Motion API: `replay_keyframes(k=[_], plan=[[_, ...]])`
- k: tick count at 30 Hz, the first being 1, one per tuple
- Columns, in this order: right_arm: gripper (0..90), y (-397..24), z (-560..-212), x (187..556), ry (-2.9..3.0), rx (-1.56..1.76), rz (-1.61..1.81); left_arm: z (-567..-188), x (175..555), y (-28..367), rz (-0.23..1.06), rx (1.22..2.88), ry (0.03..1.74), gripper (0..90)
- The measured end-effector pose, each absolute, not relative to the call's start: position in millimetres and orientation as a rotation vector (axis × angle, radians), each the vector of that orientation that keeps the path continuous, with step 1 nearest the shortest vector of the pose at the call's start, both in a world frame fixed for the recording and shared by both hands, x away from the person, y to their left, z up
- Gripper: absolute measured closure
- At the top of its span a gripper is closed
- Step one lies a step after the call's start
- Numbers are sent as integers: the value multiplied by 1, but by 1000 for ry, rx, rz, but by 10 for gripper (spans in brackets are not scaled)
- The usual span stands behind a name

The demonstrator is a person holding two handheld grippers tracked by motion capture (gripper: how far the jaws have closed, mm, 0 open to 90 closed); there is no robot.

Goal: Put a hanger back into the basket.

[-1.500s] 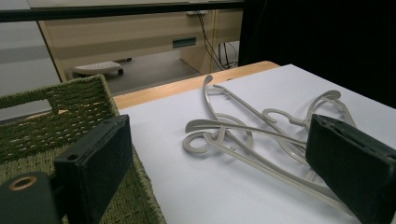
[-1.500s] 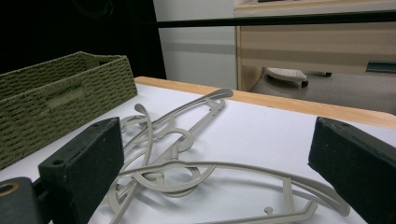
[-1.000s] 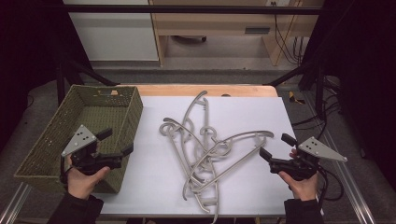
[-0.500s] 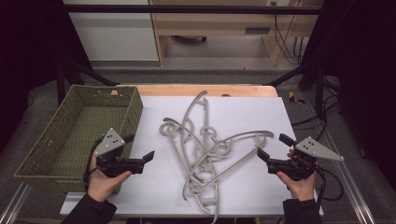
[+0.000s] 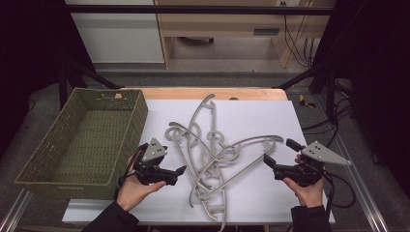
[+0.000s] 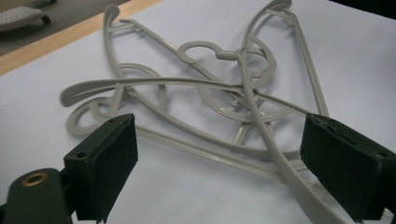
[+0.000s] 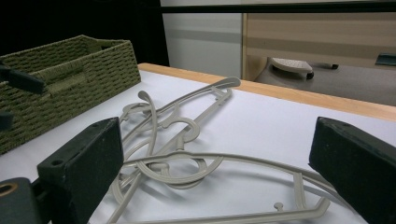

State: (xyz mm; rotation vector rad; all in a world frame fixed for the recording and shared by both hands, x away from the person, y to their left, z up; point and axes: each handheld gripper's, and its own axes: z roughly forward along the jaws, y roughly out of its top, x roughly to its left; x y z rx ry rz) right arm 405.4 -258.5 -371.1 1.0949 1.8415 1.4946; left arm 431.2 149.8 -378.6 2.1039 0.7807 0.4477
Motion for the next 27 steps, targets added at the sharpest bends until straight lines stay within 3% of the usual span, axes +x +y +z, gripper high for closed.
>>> replay_keyframes(k=[18, 27], plan=[[33, -261, -370, 405, 1832, 1103, 1507, -405, 458, 84, 342, 2286, 785, 199], [33, -259, -371, 406, 1840, 1096, 1503, -426, 470, 63, 308, 2352, 808, 366]])
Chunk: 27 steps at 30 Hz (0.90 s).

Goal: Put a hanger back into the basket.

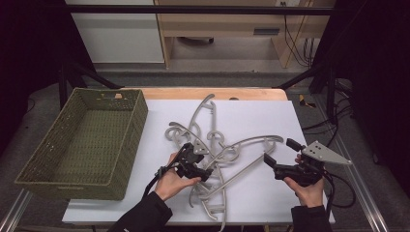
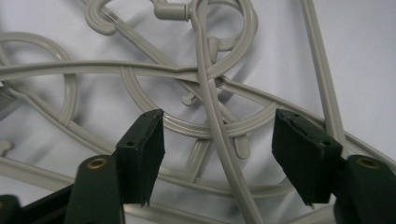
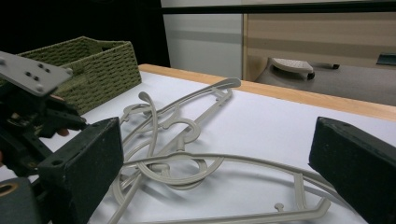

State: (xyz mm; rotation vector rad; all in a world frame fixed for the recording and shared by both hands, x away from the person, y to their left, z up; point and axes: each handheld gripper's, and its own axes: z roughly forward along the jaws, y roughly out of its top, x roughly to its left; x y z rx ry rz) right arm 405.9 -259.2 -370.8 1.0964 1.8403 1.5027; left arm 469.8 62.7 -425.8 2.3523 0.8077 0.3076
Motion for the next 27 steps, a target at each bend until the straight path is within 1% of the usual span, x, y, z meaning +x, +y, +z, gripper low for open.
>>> replay_keyframes(k=[6, 10, 17, 22, 27], plan=[[33, -259, -371, 406, 1843, 1094, 1503, -434, 477, 57, 307, 2377, 837, 485], [33, -259, -371, 406, 1846, 1094, 1499, -435, 479, 57, 299, 2359, 852, 591], [32, -258, -371, 407, 1849, 1095, 1501, -440, 478, 50, 305, 2396, 859, 664], [32, -258, -372, 407, 1851, 1095, 1501, -440, 479, 49, 281, 2414, 893, 751], [32, -257, -371, 407, 1852, 1095, 1498, -439, 479, 50, 256, 2423, 939, 779]])
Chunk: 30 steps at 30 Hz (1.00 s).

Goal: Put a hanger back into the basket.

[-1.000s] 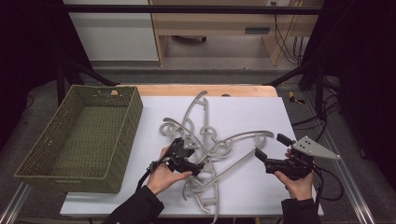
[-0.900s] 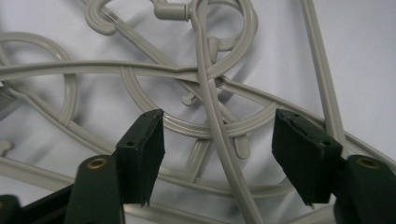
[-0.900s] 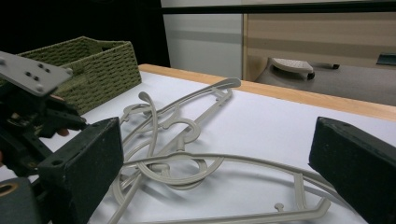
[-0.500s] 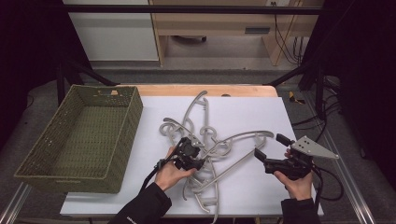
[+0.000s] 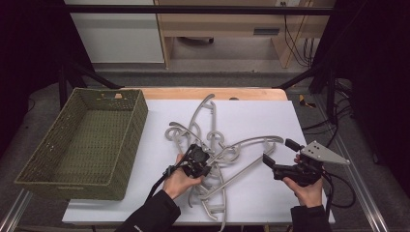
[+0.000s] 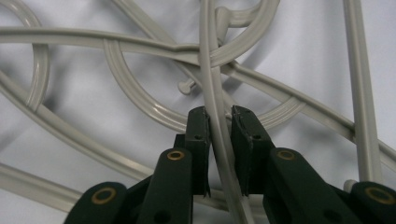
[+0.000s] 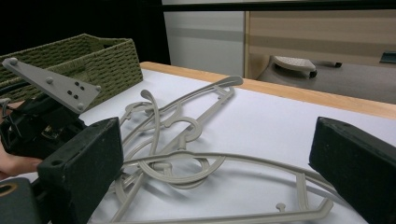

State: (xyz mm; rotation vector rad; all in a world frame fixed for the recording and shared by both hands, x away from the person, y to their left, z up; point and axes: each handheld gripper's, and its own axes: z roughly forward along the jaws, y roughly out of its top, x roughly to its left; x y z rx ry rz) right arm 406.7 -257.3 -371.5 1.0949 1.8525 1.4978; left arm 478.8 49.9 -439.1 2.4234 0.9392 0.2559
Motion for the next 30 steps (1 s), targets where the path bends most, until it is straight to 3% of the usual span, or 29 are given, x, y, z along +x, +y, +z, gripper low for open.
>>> replay_keyframes(k=[4, 30], plan=[[32, -258, -372, 407, 1853, 1095, 1498, -439, 480, 53, 269, 2423, 960, 817], [32, -260, -371, 406, 1845, 1098, 1505, -401, 463, 83, 323, 2213, 877, 825]])
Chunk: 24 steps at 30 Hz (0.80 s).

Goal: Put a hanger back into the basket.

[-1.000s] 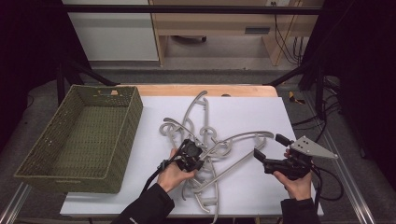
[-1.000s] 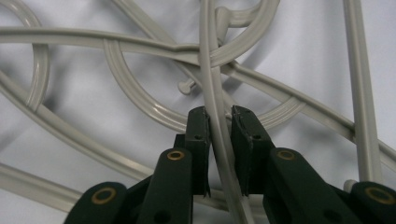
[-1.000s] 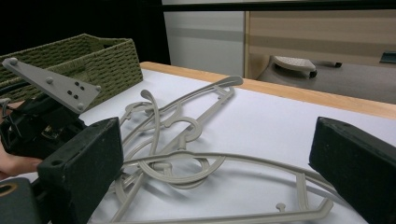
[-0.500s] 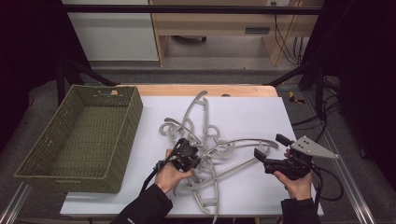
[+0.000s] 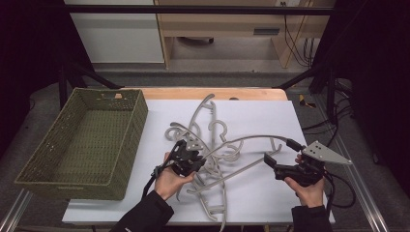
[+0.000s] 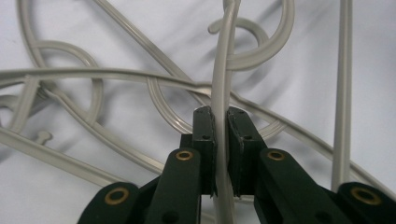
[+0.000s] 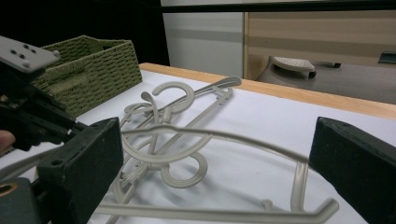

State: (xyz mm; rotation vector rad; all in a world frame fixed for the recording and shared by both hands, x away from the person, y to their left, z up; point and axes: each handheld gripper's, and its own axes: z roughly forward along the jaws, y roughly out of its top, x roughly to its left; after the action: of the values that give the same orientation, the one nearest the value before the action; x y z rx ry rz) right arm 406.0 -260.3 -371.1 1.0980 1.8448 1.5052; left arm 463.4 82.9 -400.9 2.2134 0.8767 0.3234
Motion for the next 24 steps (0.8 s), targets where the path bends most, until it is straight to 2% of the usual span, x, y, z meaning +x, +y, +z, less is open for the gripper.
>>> replay_keyframes(k=[16, 24], plan=[[31, -263, -372, 406, 1838, 1109, 1495, -368, 448, 137, 452, 2122, 895, 825], [29, -264, -373, 406, 1837, 1121, 1493, -352, 435, 161, 470, 2076, 876, 826]])
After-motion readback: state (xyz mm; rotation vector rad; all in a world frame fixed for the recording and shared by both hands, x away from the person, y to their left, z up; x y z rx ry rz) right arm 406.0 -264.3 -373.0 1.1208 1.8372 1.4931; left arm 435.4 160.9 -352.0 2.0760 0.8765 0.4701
